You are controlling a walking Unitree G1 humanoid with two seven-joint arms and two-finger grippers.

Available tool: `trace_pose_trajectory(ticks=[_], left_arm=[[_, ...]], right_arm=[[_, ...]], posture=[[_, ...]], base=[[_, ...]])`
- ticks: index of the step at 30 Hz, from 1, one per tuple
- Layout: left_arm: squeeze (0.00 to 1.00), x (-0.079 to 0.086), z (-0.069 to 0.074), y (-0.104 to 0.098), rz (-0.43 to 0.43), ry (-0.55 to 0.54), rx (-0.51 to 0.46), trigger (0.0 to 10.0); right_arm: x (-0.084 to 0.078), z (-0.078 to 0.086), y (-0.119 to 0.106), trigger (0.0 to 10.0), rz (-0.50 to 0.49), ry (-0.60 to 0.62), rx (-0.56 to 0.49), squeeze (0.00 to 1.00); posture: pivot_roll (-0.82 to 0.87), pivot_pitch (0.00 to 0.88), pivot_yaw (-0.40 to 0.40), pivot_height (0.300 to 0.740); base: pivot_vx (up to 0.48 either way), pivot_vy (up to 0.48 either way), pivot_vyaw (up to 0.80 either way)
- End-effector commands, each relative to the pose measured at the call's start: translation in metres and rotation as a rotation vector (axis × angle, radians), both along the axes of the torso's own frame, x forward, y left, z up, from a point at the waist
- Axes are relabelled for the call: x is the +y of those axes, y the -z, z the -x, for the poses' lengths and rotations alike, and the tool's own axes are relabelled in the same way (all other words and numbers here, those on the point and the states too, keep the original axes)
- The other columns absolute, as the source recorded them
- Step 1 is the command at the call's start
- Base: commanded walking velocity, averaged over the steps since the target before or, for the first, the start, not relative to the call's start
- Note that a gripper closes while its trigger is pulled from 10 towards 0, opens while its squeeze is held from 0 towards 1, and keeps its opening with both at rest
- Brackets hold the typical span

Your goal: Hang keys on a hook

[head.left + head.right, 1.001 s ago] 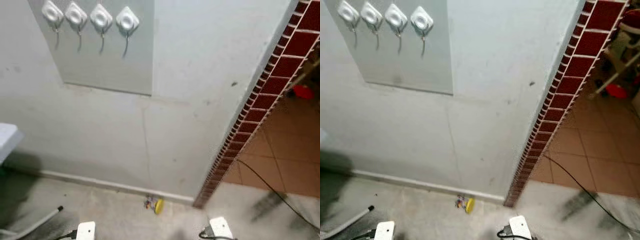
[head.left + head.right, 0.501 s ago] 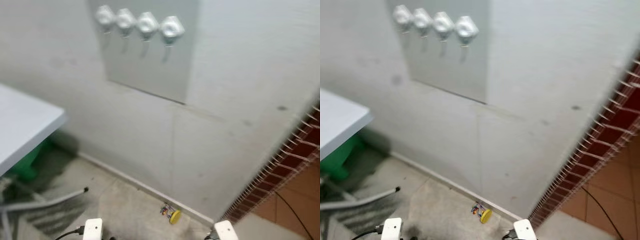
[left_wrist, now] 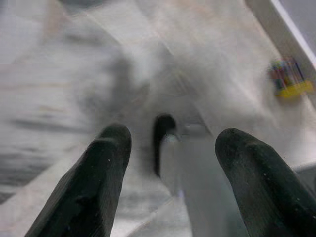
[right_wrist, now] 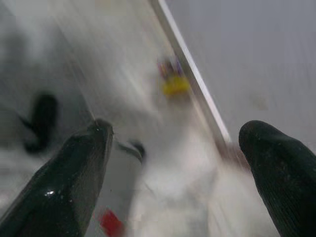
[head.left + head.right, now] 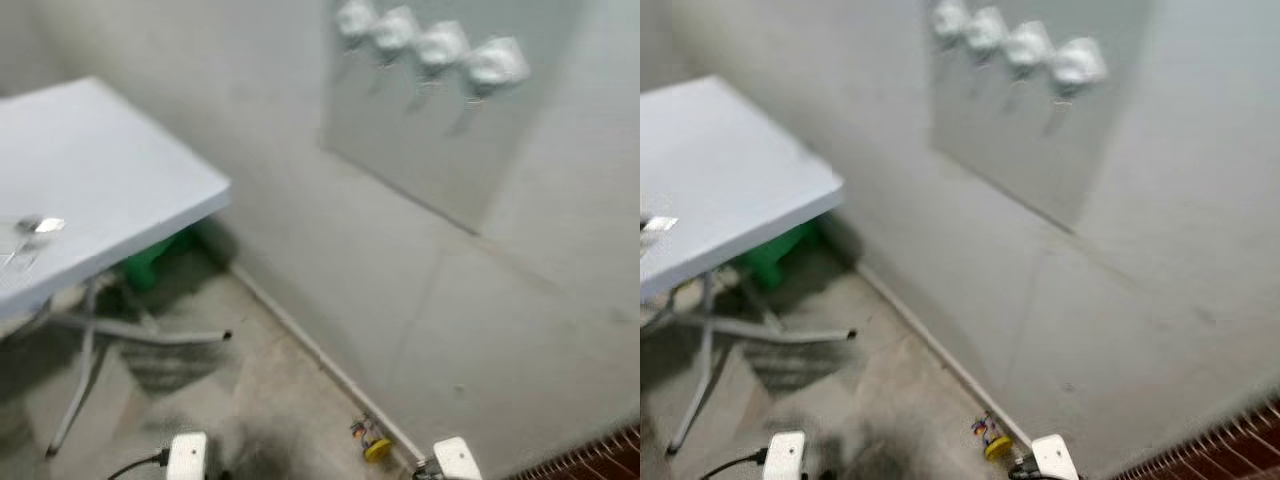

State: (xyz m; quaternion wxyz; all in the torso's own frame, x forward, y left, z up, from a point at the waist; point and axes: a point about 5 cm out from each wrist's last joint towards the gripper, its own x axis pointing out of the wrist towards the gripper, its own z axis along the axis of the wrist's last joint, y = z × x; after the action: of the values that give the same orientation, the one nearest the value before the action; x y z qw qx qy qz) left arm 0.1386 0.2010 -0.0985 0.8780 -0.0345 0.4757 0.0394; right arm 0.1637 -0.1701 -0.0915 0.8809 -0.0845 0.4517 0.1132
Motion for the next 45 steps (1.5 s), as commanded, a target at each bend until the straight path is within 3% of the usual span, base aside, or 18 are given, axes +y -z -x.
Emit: trace_pose_trajectory(ticks=[1, 38, 45], left_arm=[[0.00, -0.0084, -0.0023, 0.0002, 0.021, 0.002, -0.012, 10.0], [0.00, -0.0126, -0.0046, 0.0001, 0.049, -0.036, -0.018, 10.0], [0.00, -0.0128, -0.0053, -0.0001, 0.059, -0.046, -0.018, 10.0]], right_arm=[[-0.0111, 0.0088, 0.0030, 10.0, 0.025, 0.021, 0.033, 0.00], [-0.0097, 0.0071, 0.0024, 10.0, 0.001, 0.040, 0.030, 0.00], [-0.0082, 0.0055, 0.0018, 10.0, -0.025, 0.066, 0.022, 0.00]], posture=[[-0.19, 0.035, -0.032, 0.740], [-0.18, 0.036, -0.040, 0.740], [-0.18, 0.033, -0.041, 0.740]], base=[[0.000, 0.000, 0.80], [0.000, 0.000, 0.80], [0.000, 0.000, 0.00]])
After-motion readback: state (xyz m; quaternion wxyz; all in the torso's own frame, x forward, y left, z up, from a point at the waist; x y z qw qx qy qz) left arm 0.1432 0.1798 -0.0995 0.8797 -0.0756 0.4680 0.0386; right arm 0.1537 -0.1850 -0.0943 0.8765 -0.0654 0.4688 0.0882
